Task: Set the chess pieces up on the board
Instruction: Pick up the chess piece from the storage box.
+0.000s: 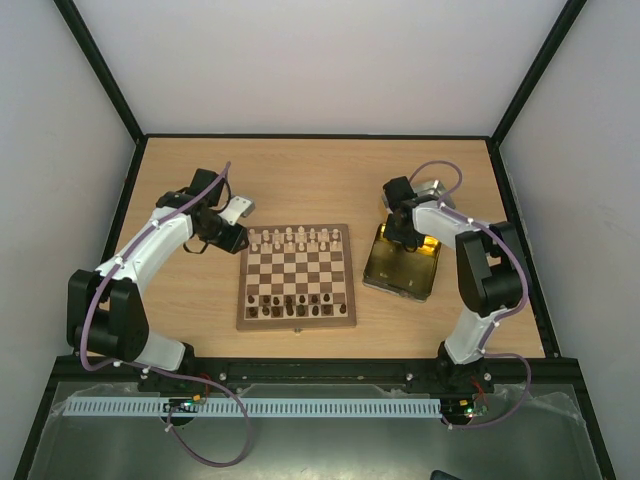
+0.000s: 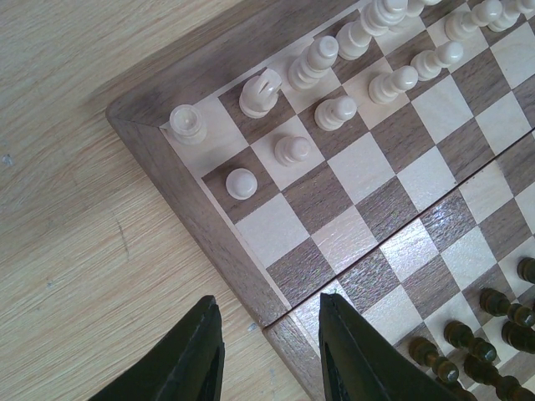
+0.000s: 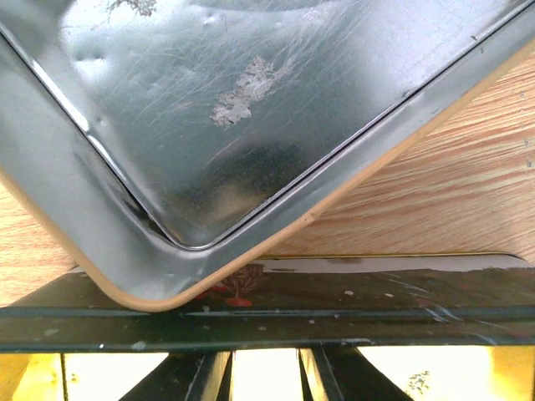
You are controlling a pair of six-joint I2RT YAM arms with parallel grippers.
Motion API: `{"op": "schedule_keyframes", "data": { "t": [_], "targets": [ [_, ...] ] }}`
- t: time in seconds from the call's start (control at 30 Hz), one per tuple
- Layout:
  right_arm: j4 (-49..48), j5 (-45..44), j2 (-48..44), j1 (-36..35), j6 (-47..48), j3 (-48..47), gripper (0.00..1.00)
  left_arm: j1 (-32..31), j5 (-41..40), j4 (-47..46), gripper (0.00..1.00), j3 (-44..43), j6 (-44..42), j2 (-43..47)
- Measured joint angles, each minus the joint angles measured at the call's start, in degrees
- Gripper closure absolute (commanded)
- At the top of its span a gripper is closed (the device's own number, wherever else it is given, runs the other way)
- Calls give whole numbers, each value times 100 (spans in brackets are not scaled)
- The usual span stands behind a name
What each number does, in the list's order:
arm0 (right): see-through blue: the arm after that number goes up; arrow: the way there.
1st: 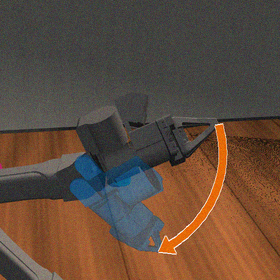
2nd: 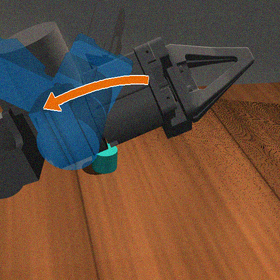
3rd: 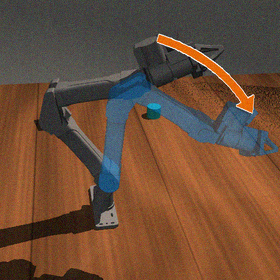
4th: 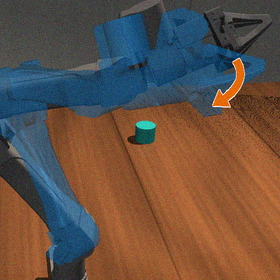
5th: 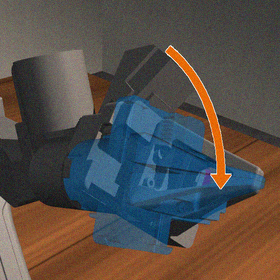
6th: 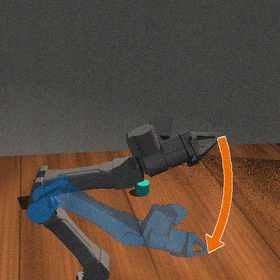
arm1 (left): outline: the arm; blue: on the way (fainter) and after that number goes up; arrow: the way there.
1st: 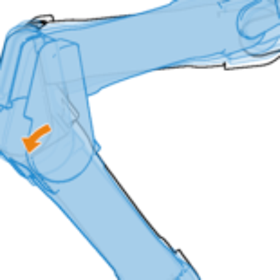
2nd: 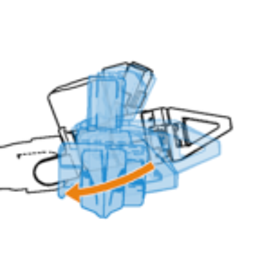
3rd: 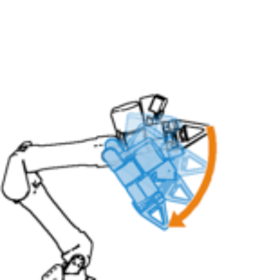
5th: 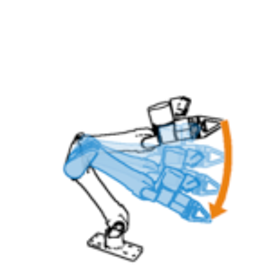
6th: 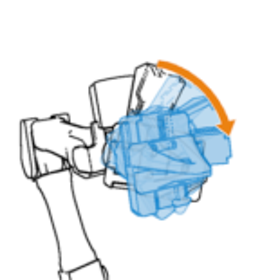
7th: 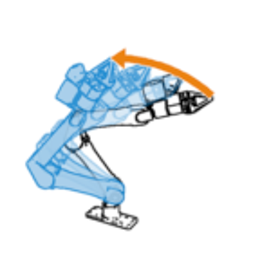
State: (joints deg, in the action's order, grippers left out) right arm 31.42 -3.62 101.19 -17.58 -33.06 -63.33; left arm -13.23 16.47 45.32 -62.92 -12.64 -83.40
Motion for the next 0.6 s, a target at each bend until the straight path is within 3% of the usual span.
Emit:
{"op": "schedule_keyframes", "data": {
  "t": [0.1, 0.33, 0.6],
  "targets": [
    [0, -4, 31, 0, -4, 0, 79, 0, -2, 0, 67, 0, -2, 0],
    [-4, -35, 85, 0, -72, 0, 95, 0, 0, 0, 67, 0, 0, 0],
    [-13, -48, 83, 0, -83, 0, 98, -2, -2, 0, 67, 0, 0, 0]
  ]
}}
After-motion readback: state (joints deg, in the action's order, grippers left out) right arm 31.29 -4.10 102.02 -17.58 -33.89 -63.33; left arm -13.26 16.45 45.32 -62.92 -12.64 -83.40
